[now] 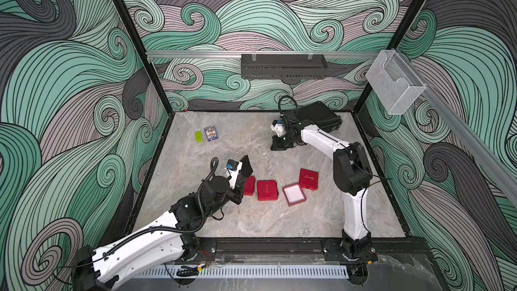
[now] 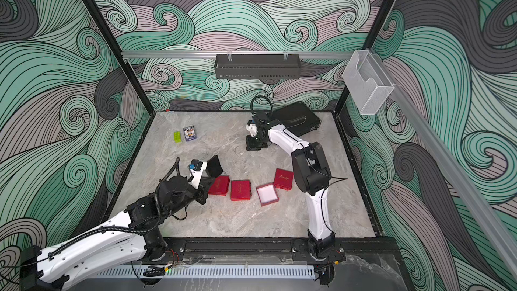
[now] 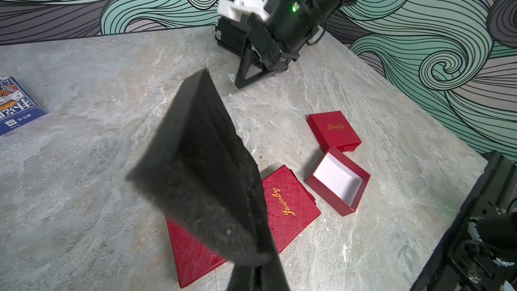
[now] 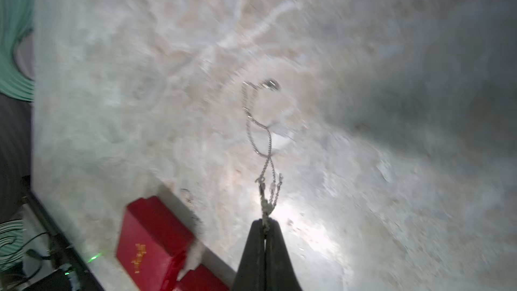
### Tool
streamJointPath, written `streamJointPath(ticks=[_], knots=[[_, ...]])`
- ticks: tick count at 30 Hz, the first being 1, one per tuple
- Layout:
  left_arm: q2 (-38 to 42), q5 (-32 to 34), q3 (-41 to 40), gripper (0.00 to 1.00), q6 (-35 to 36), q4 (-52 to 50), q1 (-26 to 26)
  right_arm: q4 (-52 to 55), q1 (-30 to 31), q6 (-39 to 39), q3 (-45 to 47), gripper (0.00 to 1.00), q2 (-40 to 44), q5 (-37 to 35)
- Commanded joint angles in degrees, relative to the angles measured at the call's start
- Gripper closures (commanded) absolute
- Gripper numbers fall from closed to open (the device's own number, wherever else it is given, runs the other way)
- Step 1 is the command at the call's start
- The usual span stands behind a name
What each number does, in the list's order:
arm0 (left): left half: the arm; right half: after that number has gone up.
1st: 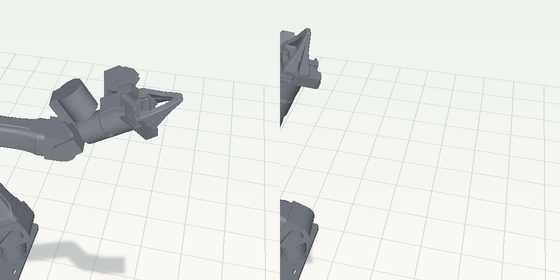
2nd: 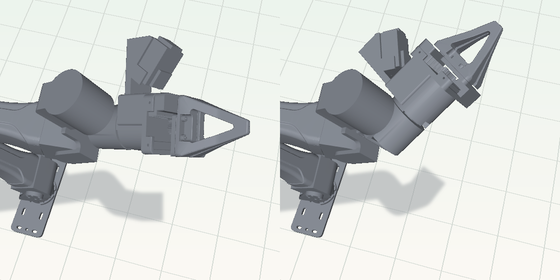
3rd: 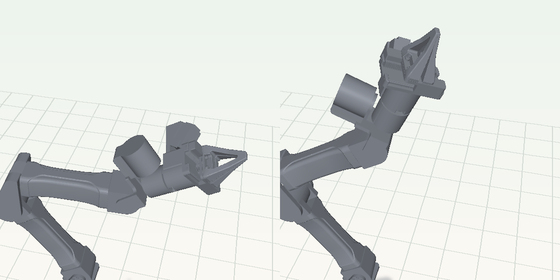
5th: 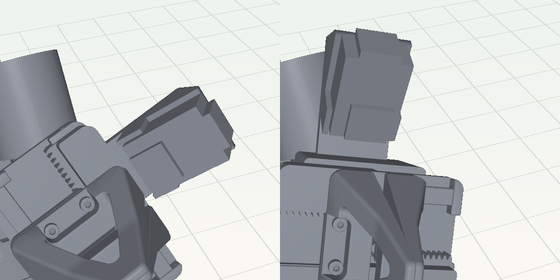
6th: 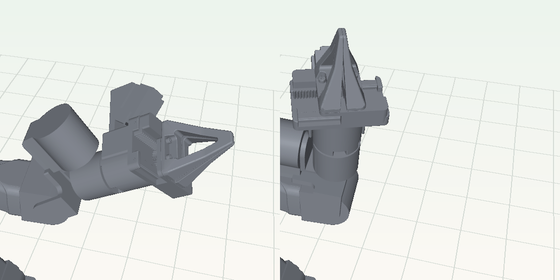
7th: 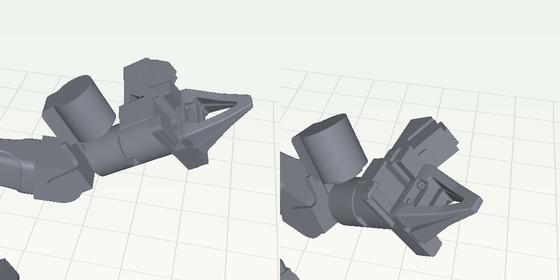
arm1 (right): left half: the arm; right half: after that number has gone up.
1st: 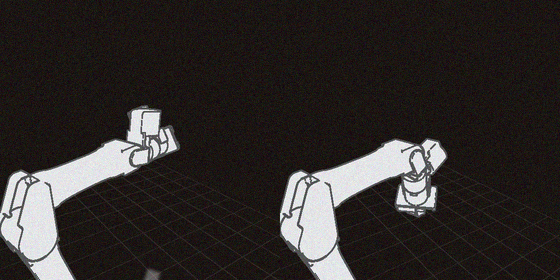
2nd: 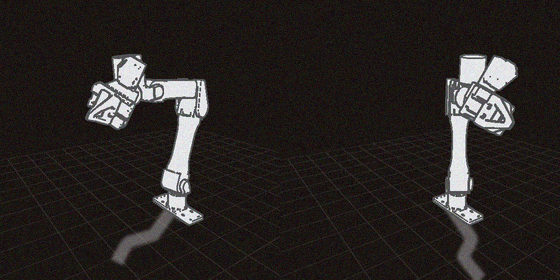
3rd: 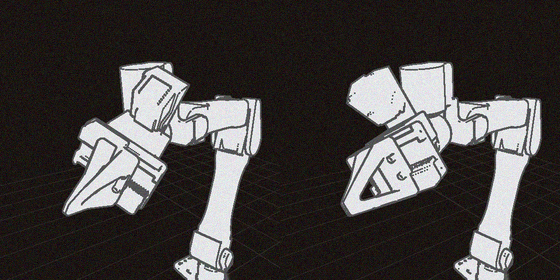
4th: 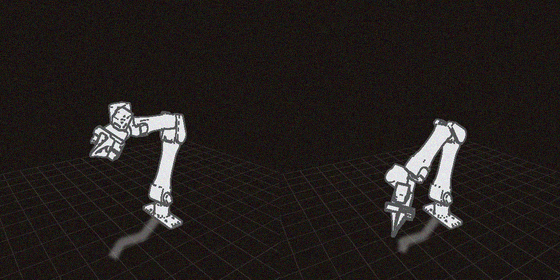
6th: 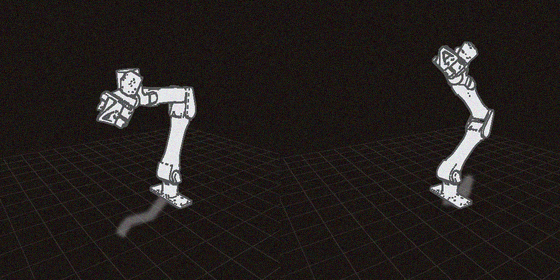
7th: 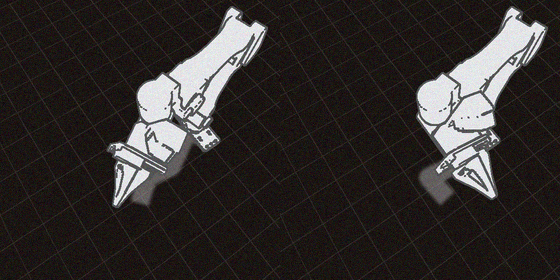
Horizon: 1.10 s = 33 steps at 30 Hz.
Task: Take the necklace out of the lift-off lid jewelry box
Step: Place the necklace at the center of the board.
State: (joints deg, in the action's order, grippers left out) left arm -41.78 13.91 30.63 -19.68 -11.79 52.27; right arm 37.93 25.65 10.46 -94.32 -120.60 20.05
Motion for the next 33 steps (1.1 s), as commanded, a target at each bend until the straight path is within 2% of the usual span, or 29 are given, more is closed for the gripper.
streamJointPath(ticks=[1,10,14,16,19,23,25,28,30,33], knots=[[-0.36,0.23,0.47,1.00,0.28,1.57,0.28,1.45,-1.35,-1.24,3.02,1.00,3.07,-5.94],[-2.24,-2.25,1.87,1.00,-0.14,1.57,0.27,4.30,-3.54,-0.99,6.14,1.00,3.13,-11.97],[-3.22,-2.97,2.33,1.00,-0.27,1.48,0.26,6.34,-3.67,-0.70,6.24,0.92,3.67,-13.85],[-3.85,-3.08,2.33,1.00,-0.05,1.91,0.23,7.02,-3.68,-0.53,6.66,0.85,4.36,-15.13],[-4.87,-2.59,2.54,1.00,0.41,2.78,0.30,8.46,-3.67,-0.40,7.30,0.67,5.65,-16.51],[-6.44,-2.52,3.71,1.00,1.25,3.74,0.20,9.61,-3.68,0.59,9.03,0.52,8.61,-15.81],[-7.22,-2.82,4.62,1.00,1.92,4.08,0.11,9.44,-3.68,0.34,10.72,0.47,11.39,-11.58],[-7.86,-6.34,6.20,1.00,2.88,4.49,-0.91,5.68,-3.68,-0.57,15.87,0.40,17.97,1.70],[-8.13,-12.51,6.90,1.00,2.64,5.29,-3.14,1.18,-3.68,0.63,20.36,0.34,23.48,9.73],[-7.60,-26.09,6.10,1.00,0.75,9.73,-8.68,-7.64,-3.55,4.25,27.51,0.31,31.89,22.00]])
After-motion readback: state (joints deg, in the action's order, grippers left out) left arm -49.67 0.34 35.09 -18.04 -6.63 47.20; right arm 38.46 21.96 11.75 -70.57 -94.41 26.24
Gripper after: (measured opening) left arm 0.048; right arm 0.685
